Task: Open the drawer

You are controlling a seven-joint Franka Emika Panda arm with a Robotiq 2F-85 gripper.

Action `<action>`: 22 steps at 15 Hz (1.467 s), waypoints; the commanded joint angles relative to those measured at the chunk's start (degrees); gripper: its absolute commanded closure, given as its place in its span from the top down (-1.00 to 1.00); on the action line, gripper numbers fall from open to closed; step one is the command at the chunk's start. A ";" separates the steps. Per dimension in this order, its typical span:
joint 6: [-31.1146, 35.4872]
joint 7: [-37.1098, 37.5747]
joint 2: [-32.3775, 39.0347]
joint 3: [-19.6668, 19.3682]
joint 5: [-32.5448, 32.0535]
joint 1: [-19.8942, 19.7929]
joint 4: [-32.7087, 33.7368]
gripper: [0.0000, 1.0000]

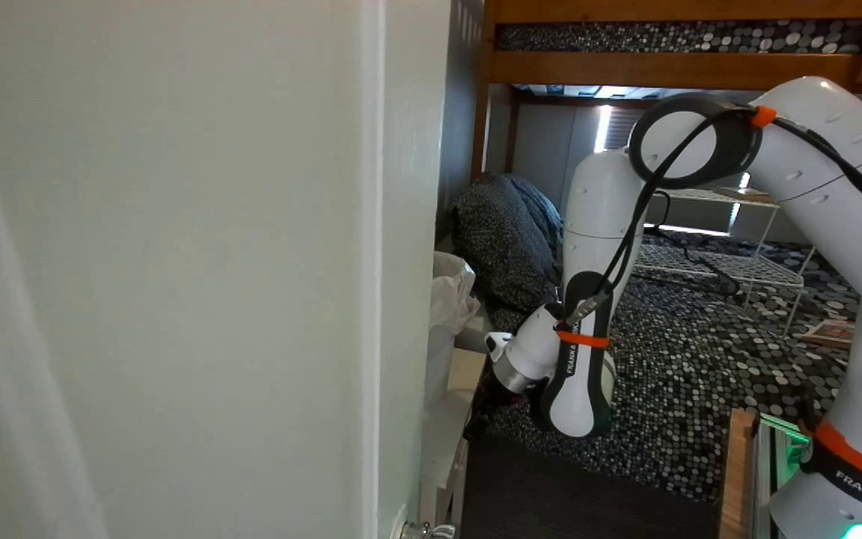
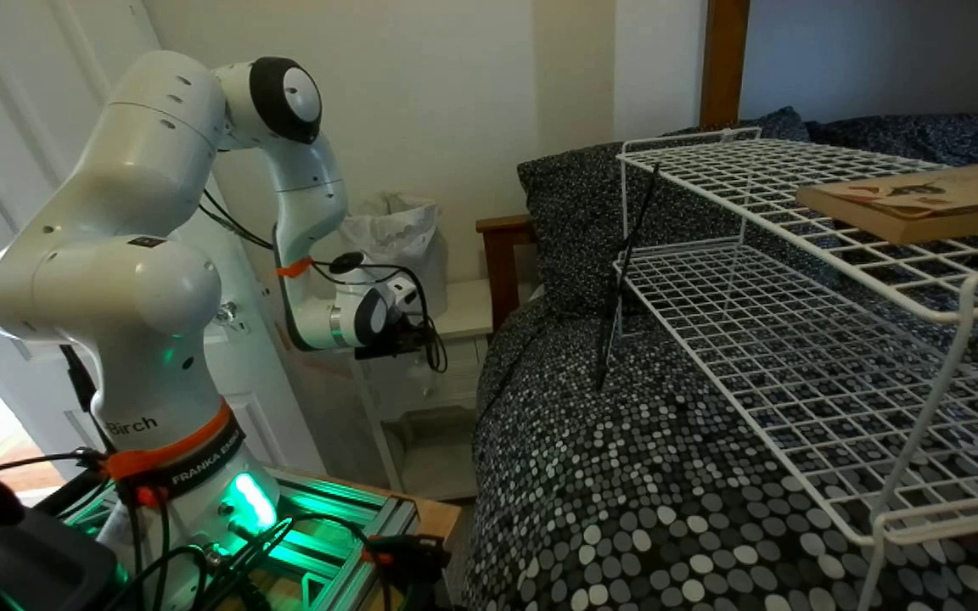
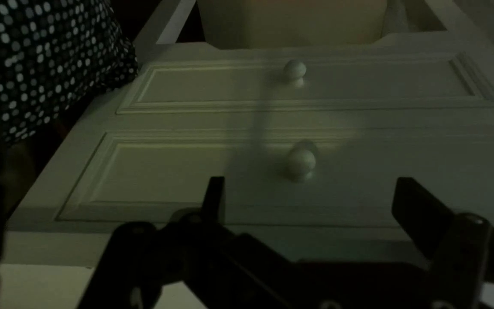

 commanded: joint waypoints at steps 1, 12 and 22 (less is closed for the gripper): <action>-2.41 -1.11 2.66 1.85 -0.62 -1.84 3.49 1.00; -0.65 -1.77 7.68 3.79 -2.86 -4.72 8.09 0.31; 3.92 -1.94 8.72 4.55 -4.79 -6.99 8.06 -0.91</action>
